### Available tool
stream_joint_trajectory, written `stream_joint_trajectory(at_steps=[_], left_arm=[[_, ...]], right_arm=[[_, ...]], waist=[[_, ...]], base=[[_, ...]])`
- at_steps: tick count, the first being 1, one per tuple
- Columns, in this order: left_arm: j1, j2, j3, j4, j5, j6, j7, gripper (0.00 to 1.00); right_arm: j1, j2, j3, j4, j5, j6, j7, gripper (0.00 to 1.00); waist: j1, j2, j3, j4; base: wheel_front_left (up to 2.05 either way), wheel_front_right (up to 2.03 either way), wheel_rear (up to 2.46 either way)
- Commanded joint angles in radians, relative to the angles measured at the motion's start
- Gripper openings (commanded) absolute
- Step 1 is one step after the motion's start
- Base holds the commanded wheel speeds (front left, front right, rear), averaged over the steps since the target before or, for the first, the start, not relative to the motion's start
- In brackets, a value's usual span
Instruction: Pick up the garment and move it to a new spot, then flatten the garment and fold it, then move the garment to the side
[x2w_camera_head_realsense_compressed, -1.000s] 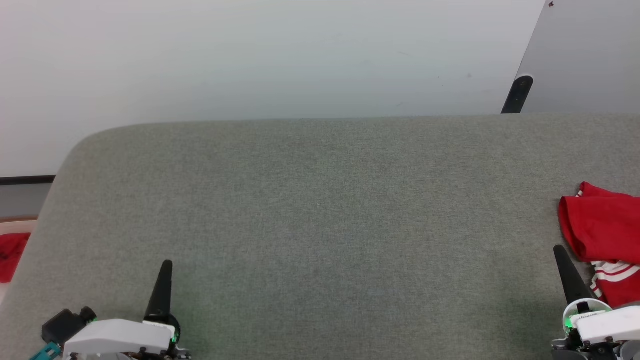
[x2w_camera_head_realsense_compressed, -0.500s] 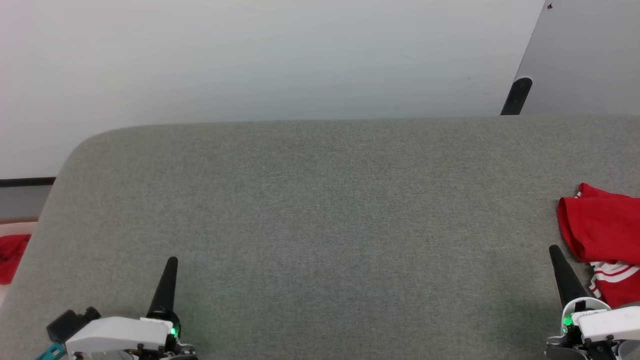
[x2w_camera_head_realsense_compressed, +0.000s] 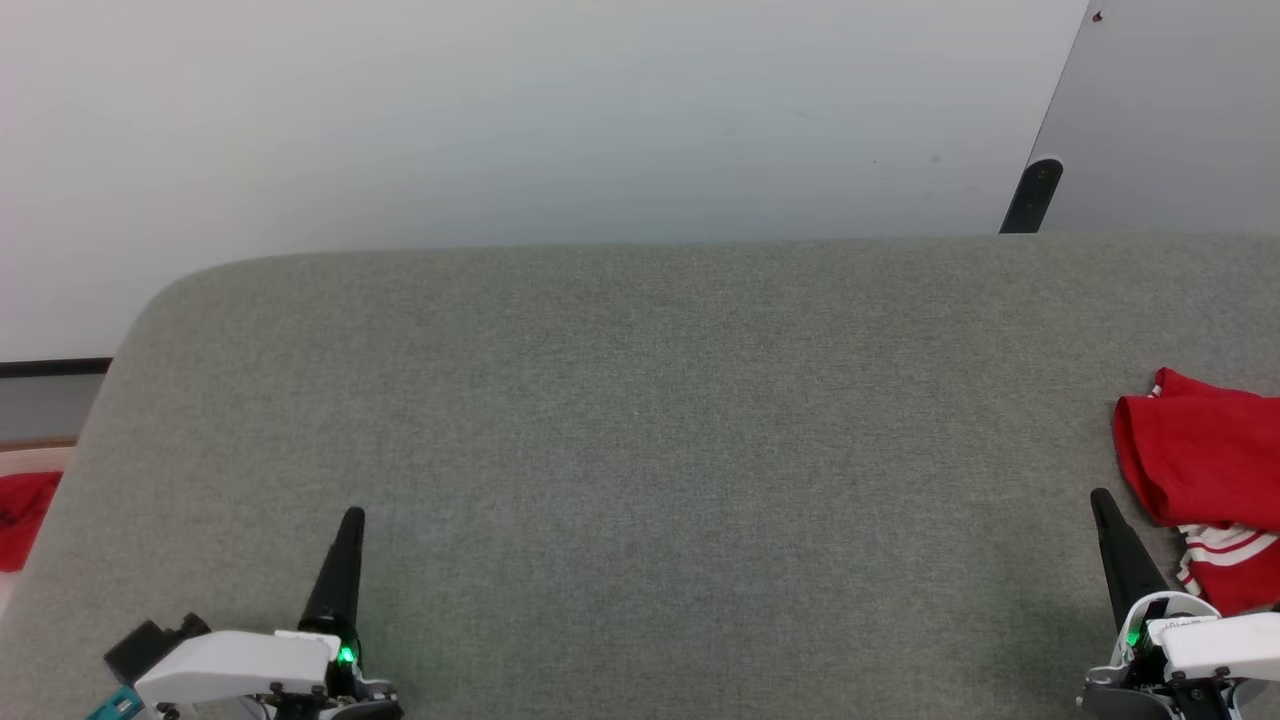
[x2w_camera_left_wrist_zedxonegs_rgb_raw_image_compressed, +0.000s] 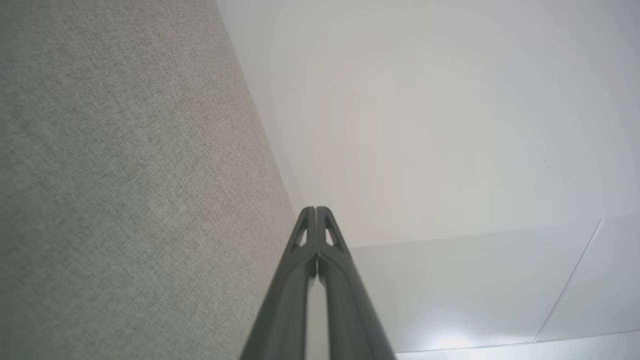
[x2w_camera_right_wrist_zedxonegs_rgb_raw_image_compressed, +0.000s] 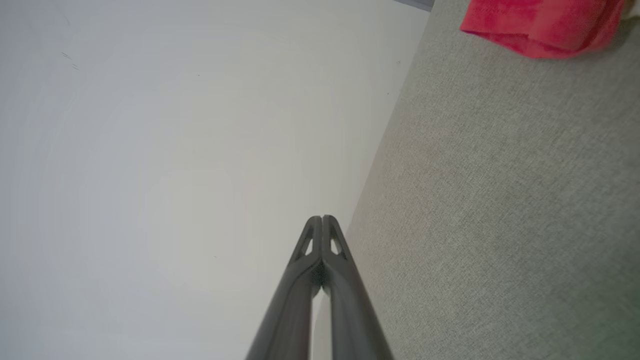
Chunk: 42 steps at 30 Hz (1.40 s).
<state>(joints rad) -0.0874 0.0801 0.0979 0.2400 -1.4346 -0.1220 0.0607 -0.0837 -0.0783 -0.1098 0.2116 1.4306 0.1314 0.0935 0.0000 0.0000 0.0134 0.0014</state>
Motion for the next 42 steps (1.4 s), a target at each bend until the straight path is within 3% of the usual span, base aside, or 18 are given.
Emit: stream_joint_trajectory(at_steps=[1, 28, 42], left_arm=[[-0.014, -0.001, 0.005, -0.002, -0.02, -0.005, 0.005, 0.0], [-0.025, -0.03, 0.018, 0.006, -0.173, -0.011, 0.053, 0.0], [-0.026, -0.031, 0.018, 0.006, -0.179, -0.012, 0.056, 0.0]], right_arm=[[-0.017, 0.003, -0.003, 0.0, 0.021, -0.001, 0.004, 0.0], [-0.031, 0.029, -0.005, 0.033, 0.173, -0.001, 0.022, 0.0], [-0.027, 0.031, -0.005, 0.035, 0.184, -0.001, 0.021, 0.0]], waist=[[0.0, 0.0, -0.001, 0.0], [0.0, 0.0, -0.009, -0.001], [0.0, 0.0, -0.01, -0.001]], base=[[0.0, 0.0, 0.0], [0.0, 0.0, 0.0], [0.0, 0.0, 0.0]])
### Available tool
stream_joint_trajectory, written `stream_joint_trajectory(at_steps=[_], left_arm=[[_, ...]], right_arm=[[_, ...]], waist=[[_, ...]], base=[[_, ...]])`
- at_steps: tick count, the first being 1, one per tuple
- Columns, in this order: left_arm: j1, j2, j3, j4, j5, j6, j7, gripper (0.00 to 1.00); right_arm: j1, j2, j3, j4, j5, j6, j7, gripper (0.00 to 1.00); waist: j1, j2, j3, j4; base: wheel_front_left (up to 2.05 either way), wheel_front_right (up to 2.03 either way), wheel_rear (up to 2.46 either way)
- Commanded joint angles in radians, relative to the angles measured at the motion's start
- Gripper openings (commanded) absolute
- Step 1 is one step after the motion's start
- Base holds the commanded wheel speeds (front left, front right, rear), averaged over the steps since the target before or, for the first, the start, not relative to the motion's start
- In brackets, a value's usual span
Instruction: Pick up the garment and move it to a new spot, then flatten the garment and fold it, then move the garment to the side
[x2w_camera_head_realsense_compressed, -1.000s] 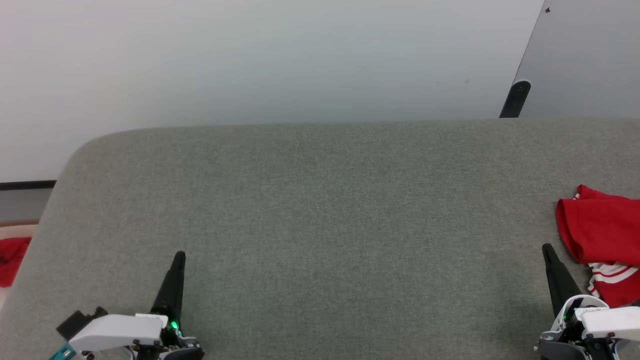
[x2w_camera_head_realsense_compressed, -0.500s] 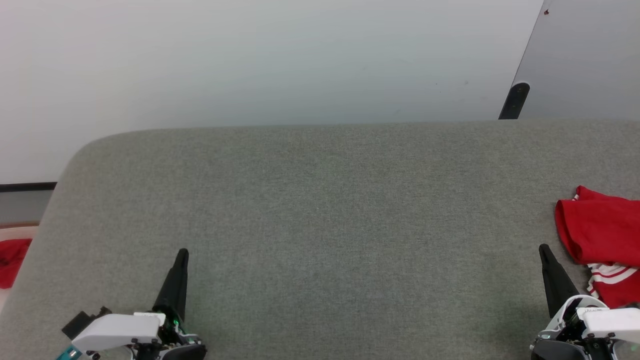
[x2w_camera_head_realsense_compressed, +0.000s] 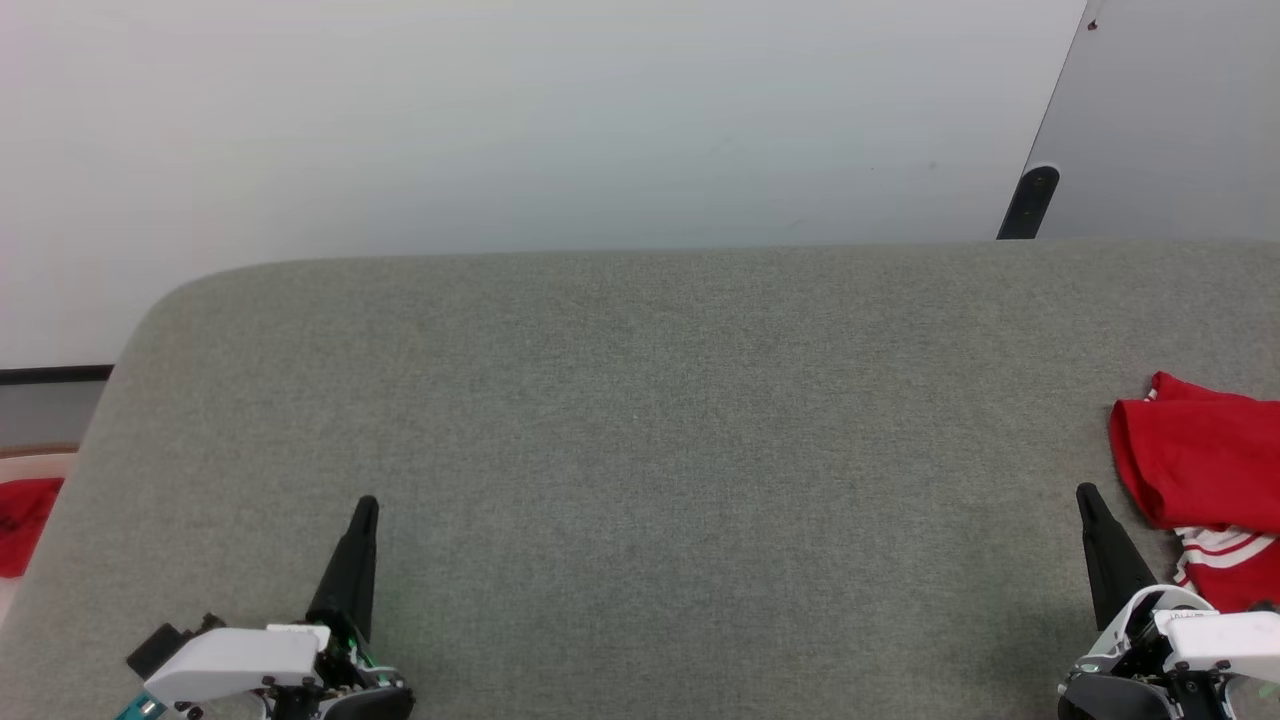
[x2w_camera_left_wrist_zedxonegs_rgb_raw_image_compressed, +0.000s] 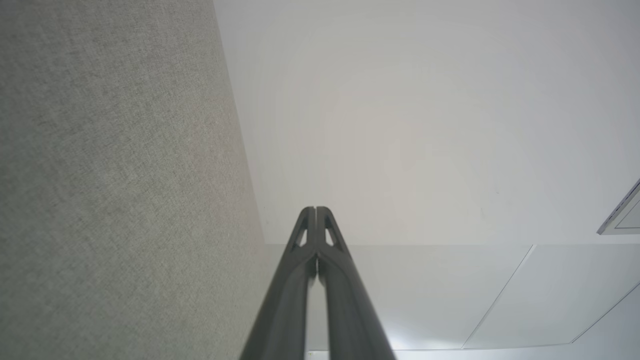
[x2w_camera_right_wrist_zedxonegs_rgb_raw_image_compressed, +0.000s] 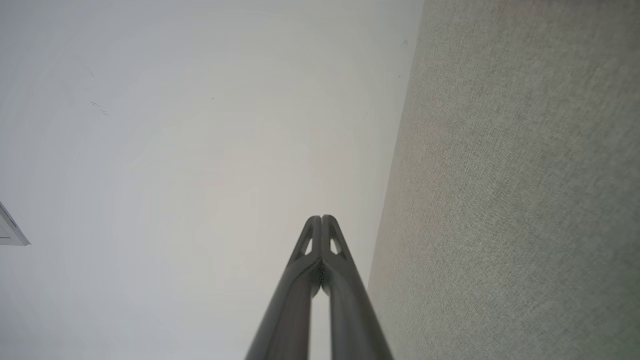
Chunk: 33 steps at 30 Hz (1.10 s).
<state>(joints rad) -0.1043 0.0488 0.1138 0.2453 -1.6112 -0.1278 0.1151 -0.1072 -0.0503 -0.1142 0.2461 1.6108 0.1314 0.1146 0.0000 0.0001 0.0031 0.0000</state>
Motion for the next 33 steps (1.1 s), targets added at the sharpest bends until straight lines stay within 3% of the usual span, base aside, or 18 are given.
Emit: stream_joint_trajectory(at_steps=[1, 33], left_arm=[[-0.009, 0.0, 0.002, 0.001, -0.003, -0.006, 0.002, 0.0], [-0.009, 0.0, 0.002, 0.001, -0.003, -0.006, 0.002, 0.0]], right_arm=[[-0.003, 0.003, 0.0, 0.001, 0.004, -0.001, 0.0, 0.0], [-0.003, 0.003, 0.0, 0.001, 0.004, -0.001, 0.0, 0.0]], waist=[[0.0, -0.0001, 0.0, 0.0], [0.0, -0.0001, 0.0, 0.0]], base=[[0.0, 0.0, 0.0], [0.0, 0.0, 0.0]])
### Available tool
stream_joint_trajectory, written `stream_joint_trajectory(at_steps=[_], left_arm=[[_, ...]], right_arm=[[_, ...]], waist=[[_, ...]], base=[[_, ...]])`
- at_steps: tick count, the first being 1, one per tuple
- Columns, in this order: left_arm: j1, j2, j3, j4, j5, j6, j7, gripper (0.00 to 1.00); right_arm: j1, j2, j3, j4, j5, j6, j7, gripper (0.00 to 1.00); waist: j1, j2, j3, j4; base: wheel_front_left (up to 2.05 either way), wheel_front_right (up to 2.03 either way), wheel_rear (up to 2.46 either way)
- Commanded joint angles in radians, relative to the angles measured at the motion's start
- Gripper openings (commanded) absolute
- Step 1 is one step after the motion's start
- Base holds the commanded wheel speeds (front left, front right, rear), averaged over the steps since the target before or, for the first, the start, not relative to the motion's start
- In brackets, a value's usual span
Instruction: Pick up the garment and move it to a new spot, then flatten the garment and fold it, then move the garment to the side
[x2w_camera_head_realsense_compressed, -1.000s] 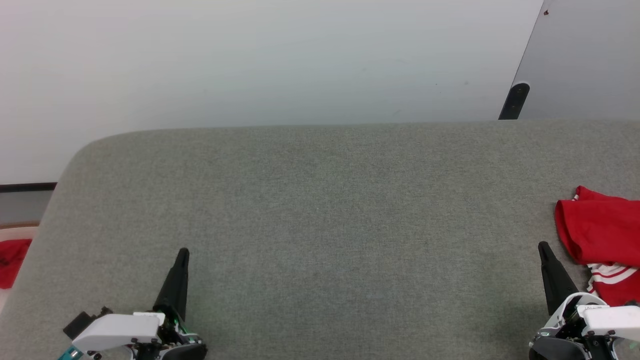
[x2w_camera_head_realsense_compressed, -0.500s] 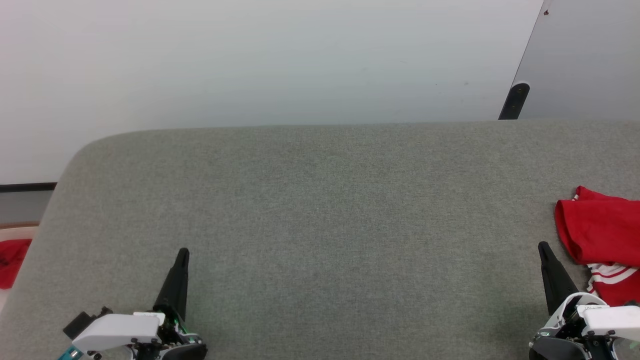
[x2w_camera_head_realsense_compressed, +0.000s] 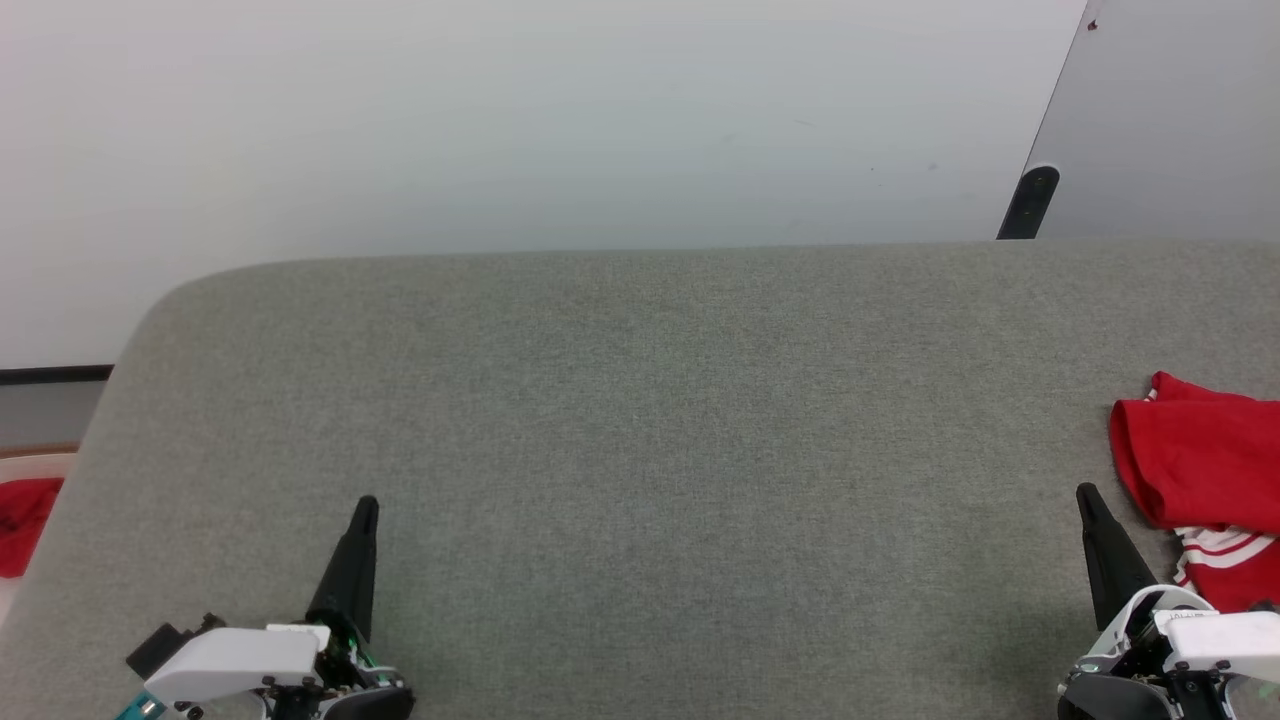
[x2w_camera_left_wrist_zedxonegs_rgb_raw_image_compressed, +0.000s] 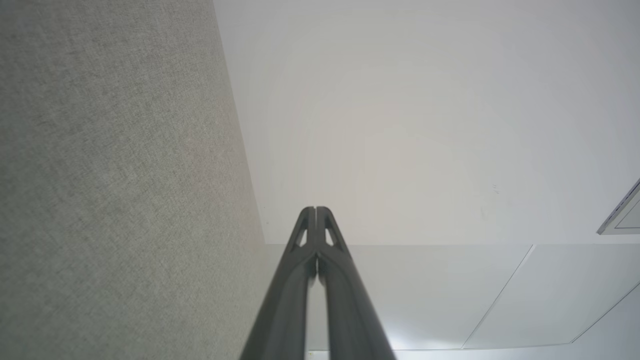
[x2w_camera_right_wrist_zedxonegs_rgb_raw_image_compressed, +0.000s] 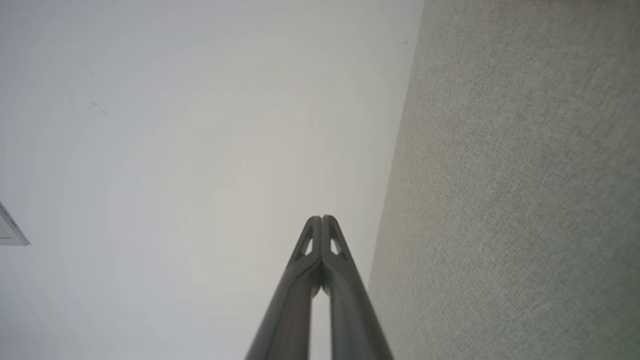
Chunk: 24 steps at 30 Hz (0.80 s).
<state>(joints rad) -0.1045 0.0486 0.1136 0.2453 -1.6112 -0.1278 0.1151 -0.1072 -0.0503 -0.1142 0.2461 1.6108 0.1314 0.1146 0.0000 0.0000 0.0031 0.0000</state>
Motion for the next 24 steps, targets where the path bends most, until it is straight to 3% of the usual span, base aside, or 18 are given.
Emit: stream_joint_trajectory(at_steps=[1, 24], left_arm=[[-0.008, 0.0, 0.002, 0.001, -0.003, -0.006, 0.002, 0.0], [-0.008, 0.0, 0.002, 0.001, -0.003, -0.006, 0.001, 0.0]], right_arm=[[-0.003, 0.003, 0.0, 0.001, 0.004, -0.001, 0.0, 0.0], [-0.003, 0.003, 0.0, 0.001, 0.004, -0.001, 0.0, 0.0]], waist=[[0.0, 0.0, 0.0, 0.0], [0.0, 0.0, 0.0, 0.0]], base=[[0.0, 0.0, 0.0], [0.0, 0.0, 0.0]])
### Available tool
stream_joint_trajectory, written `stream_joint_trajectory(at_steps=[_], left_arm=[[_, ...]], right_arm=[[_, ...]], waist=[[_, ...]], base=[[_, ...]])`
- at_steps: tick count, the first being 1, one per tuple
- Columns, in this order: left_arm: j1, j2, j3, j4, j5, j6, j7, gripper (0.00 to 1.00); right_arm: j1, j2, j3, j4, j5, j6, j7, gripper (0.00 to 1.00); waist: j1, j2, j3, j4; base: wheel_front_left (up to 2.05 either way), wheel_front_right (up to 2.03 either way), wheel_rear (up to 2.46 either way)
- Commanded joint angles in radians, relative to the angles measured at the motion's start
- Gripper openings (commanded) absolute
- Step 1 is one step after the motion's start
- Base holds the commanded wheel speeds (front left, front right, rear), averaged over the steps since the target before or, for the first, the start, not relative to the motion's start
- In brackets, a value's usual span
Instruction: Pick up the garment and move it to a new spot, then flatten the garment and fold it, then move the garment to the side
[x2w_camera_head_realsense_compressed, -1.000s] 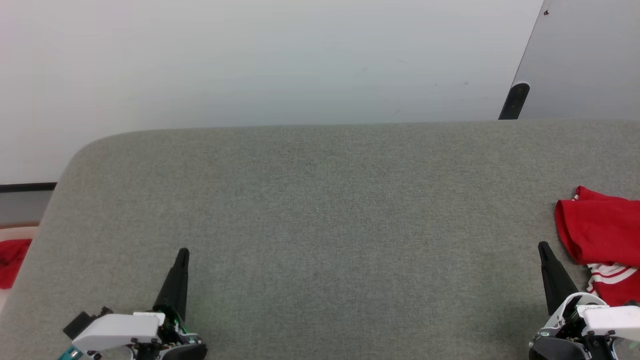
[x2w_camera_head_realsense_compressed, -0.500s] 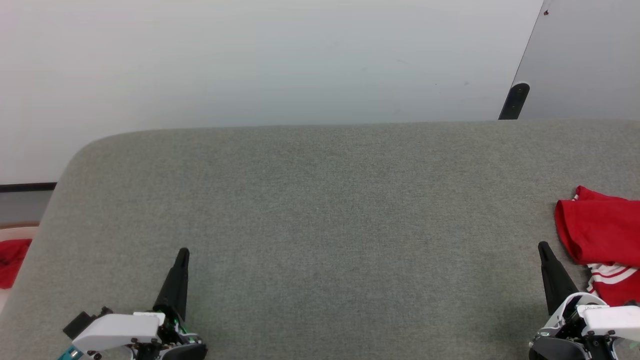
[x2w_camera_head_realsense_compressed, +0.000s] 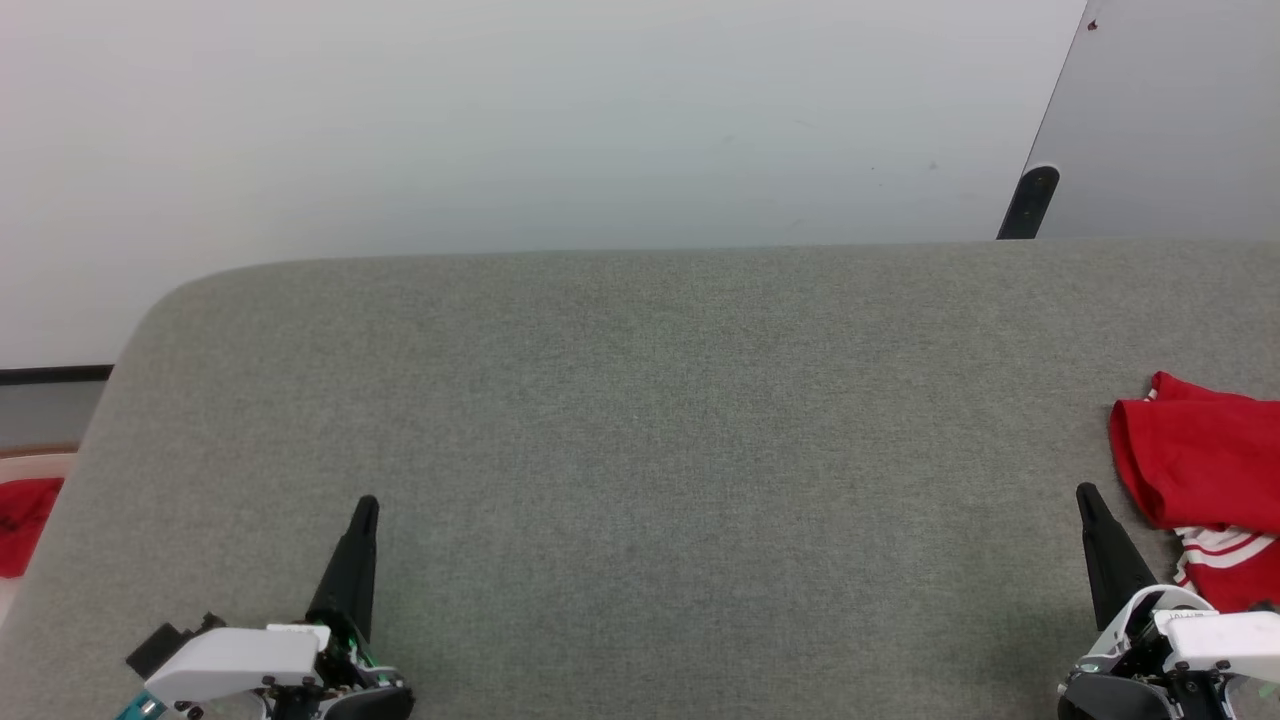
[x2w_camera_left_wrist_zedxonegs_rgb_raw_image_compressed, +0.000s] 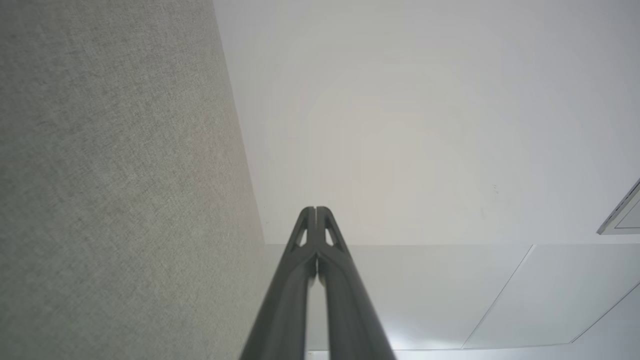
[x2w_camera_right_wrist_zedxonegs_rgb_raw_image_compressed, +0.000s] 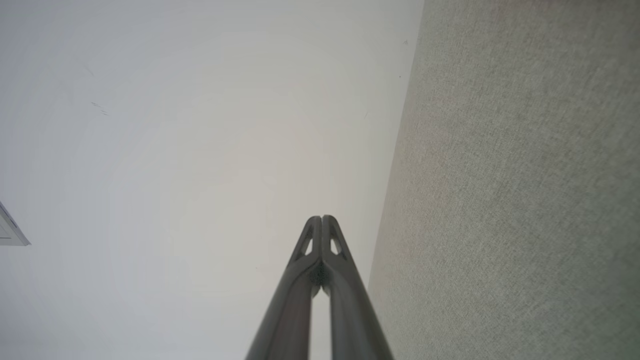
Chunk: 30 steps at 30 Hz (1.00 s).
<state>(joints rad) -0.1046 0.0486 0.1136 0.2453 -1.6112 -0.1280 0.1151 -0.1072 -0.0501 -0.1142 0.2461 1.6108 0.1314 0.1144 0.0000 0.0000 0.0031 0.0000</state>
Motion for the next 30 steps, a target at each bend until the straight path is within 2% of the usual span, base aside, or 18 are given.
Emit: stream_joint_trajectory(at_steps=[1, 30], left_arm=[[-0.008, 0.0, 0.002, 0.001, -0.003, -0.006, 0.001, 0.0], [-0.008, 0.0, 0.002, 0.0, -0.003, -0.006, 0.001, 0.0]], right_arm=[[-0.003, 0.002, 0.0, 0.001, 0.004, -0.001, 0.0, 0.0], [-0.003, 0.002, 0.0, 0.001, 0.004, -0.001, -0.001, 0.0]], waist=[[0.0, 0.0, 0.0, 0.0], [0.0, 0.0, 0.0, 0.0]], base=[[0.0, 0.0, 0.0], [0.0, 0.0, 0.0]])
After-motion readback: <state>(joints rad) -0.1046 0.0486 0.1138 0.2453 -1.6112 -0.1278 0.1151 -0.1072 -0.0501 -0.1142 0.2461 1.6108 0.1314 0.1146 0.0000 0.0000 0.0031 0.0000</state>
